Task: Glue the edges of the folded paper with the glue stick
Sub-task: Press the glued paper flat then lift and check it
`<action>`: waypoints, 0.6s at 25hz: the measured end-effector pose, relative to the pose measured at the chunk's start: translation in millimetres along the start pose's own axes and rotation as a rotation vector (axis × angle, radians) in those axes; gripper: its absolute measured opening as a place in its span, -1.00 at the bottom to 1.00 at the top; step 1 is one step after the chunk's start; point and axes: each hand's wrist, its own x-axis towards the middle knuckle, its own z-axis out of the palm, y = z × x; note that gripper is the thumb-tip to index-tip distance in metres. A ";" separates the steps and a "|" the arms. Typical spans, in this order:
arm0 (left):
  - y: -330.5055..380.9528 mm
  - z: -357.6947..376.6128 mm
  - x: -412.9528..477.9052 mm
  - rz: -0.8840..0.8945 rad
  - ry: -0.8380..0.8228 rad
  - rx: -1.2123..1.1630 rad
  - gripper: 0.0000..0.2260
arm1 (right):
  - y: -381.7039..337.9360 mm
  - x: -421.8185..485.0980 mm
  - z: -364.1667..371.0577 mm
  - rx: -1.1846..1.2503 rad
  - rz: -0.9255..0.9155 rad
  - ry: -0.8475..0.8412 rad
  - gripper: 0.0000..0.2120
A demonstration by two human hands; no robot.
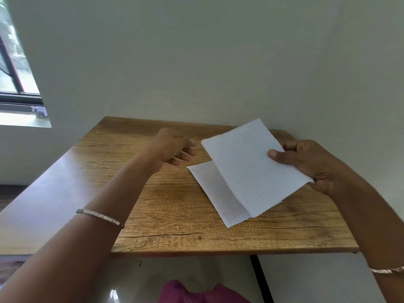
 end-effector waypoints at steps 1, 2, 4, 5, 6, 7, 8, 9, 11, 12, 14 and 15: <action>-9.5 -0.6 9.6 -0.007 0.015 0.090 -0.89 | 6.2 3.3 2.9 -0.038 0.009 -0.008 -0.54; -18.7 -0.5 17.6 -0.018 0.029 0.150 -0.91 | 11.3 6.1 6.8 -0.058 0.019 -0.021 -0.55; -35.2 1.3 28.1 -0.019 0.075 0.233 -0.92 | 16.3 9.8 14.3 -0.091 0.017 -0.042 -0.66; -40.6 2.1 30.8 0.002 0.105 0.277 -0.92 | 16.6 12.1 16.4 -0.114 0.005 -0.039 -0.74; -43.8 2.4 33.1 0.030 0.127 0.311 -0.93 | 16.8 15.5 18.0 -0.130 0.001 -0.028 -0.81; -45.6 2.6 34.4 0.054 0.137 0.327 -0.93 | 16.8 18.1 19.7 -0.137 0.001 -0.017 -0.84; -46.6 2.7 35.2 0.074 0.140 0.330 -0.93 | 16.8 20.7 21.7 -0.138 0.003 -0.013 -0.86; -47.8 2.9 36.0 0.090 0.140 0.331 -0.93 | 17.4 23.4 24.4 -0.137 0.006 -0.017 -0.85; -48.9 2.1 38.1 0.113 0.129 0.342 -0.94 | 19.3 28.3 31.3 -0.139 0.023 -0.015 -0.81; -49.5 1.7 39.2 0.119 0.121 0.349 -0.94 | 21.1 30.4 34.7 -0.144 0.029 -0.017 -0.80; -51.5 0.9 40.6 0.137 0.102 0.380 -0.94 | 24.8 33.7 39.9 -0.164 0.033 -0.025 -0.79; -51.8 0.7 40.8 0.148 0.096 0.400 -0.93 | 25.9 35.2 41.0 -0.175 0.037 -0.026 -0.76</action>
